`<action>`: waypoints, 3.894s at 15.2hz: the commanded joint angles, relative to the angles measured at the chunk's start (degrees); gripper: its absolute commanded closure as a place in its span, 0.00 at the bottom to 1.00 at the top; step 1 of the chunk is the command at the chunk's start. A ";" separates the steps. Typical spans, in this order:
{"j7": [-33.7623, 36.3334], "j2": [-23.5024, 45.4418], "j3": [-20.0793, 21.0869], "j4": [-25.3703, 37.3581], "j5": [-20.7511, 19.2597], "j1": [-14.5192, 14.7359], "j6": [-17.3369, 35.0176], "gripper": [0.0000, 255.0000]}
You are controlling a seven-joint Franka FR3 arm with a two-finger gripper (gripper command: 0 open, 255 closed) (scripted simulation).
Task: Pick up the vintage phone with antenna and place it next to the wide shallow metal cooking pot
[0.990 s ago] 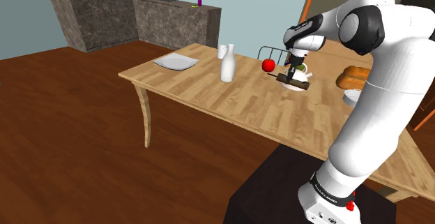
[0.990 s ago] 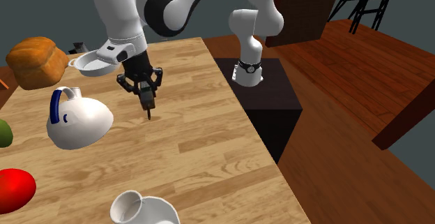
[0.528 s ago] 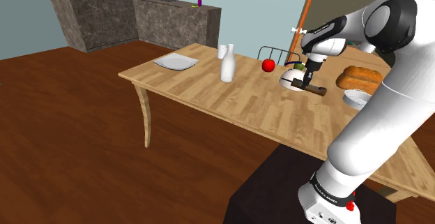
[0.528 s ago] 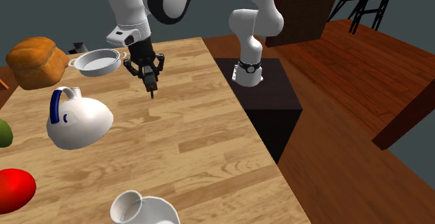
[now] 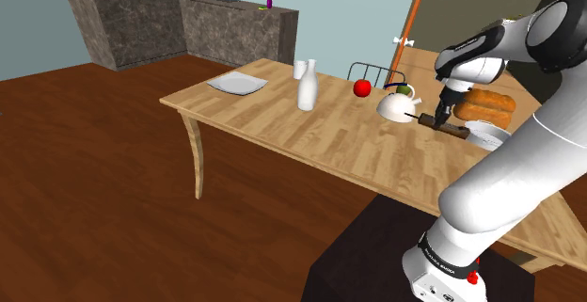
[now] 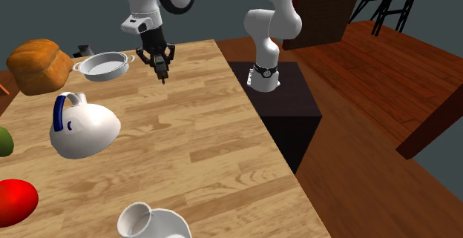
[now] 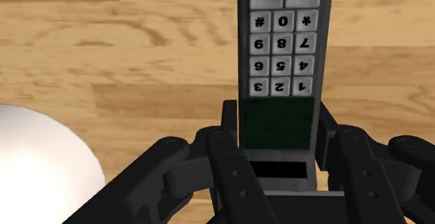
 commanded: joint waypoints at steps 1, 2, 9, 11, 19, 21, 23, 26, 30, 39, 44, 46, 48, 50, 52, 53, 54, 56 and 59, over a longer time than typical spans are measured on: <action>-2.29 -1.12 -1.49 -1.02 -1.08 -1.43 0.21 1.00; -3.31 -1.76 -2.20 -1.43 -1.70 -2.13 0.18 1.00; -11.63 -4.40 -7.70 -2.50 -4.73 -6.87 -0.28 1.00; -14.43 -4.50 -9.55 -2.21 -5.08 -8.01 -0.43 1.00; -23.13 -0.89 -15.58 -2.35 -2.50 -9.21 2.64 1.00; -24.23 0.61 -16.24 -3.10 -1.07 -8.83 4.32 1.00; -25.51 2.26 -16.84 -3.80 0.61 -8.46 5.99 1.00; -27.82 5.02 -17.52 -4.74 3.69 -8.04 8.41 1.00; -31.60 9.18 -17.65 -5.75 8.82 -8.01 11.42 1.00; -37.00 14.73 -15.72 -6.58 16.30 -9.67 14.75 1.00; -37.00 14.72 -15.72 -6.59 16.29 -9.67 14.76 0.00; -36.99 14.72 -15.72 -6.59 16.29 -9.66 14.75 0.00; -36.99 14.72 -15.72 -6.59 16.29 -9.66 14.76 0.00; -34.46 12.11 -17.15 -6.24 12.72 -8.46 13.20 0.00; -29.42 6.72 -18.96 -5.17 5.72 -6.77 9.69 0.00; -27.61 4.66 -18.92 -4.63 3.24 -6.73 8.16 0.00; -27.64 4.69 -18.56 -4.62 3.27 -7.09 8.16 0.00; -27.65 4.70 -18.41 -4.62 3.29 -7.24 8.16 0.00; -27.65 4.70 -18.40 -4.62 3.29 -7.26 8.16 0.00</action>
